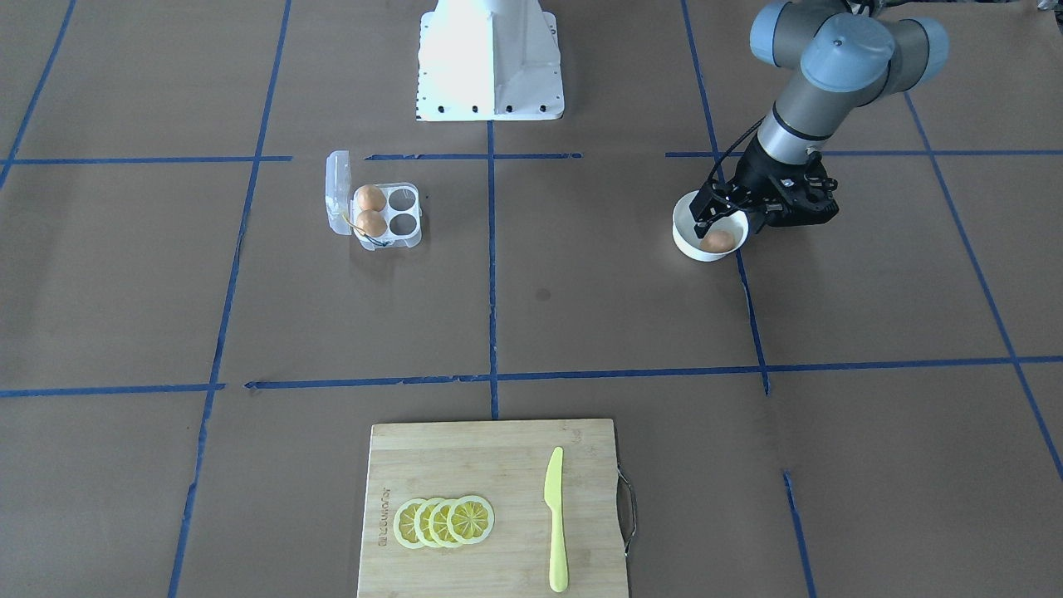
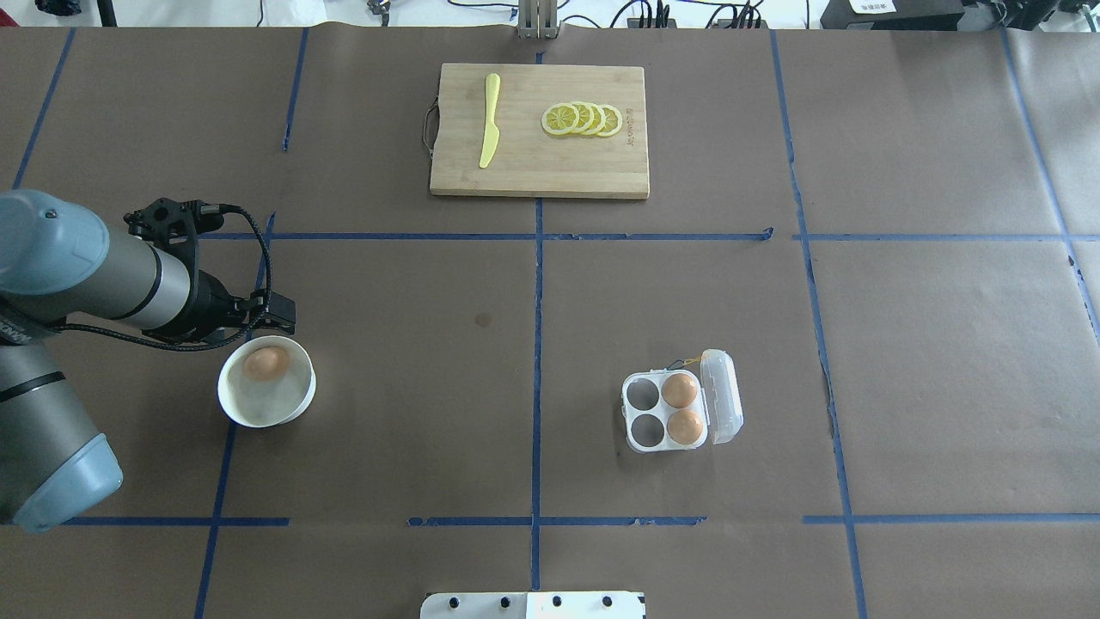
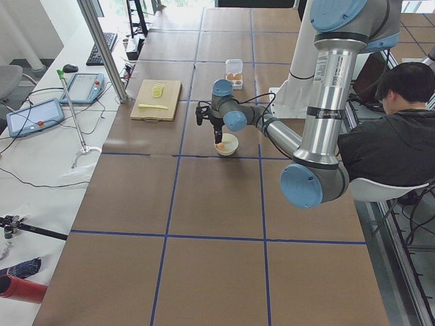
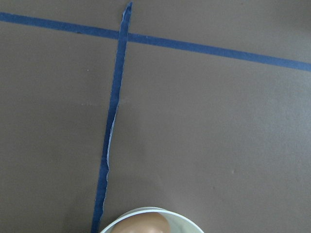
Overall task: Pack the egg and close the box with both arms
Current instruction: 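Move the left gripper over the white bowl holding the brown egg, then lower the left gripper into the bowl around the brown egg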
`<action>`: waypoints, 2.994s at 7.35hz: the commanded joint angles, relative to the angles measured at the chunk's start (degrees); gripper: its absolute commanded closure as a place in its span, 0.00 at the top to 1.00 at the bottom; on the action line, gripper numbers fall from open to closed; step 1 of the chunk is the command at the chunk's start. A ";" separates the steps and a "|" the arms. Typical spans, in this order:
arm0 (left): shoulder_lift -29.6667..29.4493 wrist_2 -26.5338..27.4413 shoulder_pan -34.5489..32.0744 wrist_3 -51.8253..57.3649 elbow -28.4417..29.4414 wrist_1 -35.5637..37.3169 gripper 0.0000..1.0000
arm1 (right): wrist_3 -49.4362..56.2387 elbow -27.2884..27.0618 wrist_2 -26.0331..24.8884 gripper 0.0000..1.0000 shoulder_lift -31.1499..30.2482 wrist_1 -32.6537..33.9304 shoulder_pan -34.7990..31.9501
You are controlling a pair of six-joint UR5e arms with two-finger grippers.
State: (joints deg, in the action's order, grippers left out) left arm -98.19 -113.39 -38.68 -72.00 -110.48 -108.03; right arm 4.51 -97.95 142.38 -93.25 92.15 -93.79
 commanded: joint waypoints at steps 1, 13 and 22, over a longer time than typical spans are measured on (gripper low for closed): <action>0.02 1.67 2.03 -0.86 0.79 1.06 0.93 | -0.11 0.12 0.00 1.00 -0.01 0.05 0.01; -0.51 2.47 5.11 -2.70 4.31 0.97 0.83 | -0.29 -0.32 0.09 1.00 0.43 0.05 0.01; -0.86 2.47 5.11 -2.70 5.19 1.06 0.73 | -0.29 -0.49 0.44 1.00 0.61 0.05 0.01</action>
State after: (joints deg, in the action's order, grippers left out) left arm -99.12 -110.92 -33.57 -74.71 -105.30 -107.00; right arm 4.22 -98.52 142.66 -92.64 92.20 -93.78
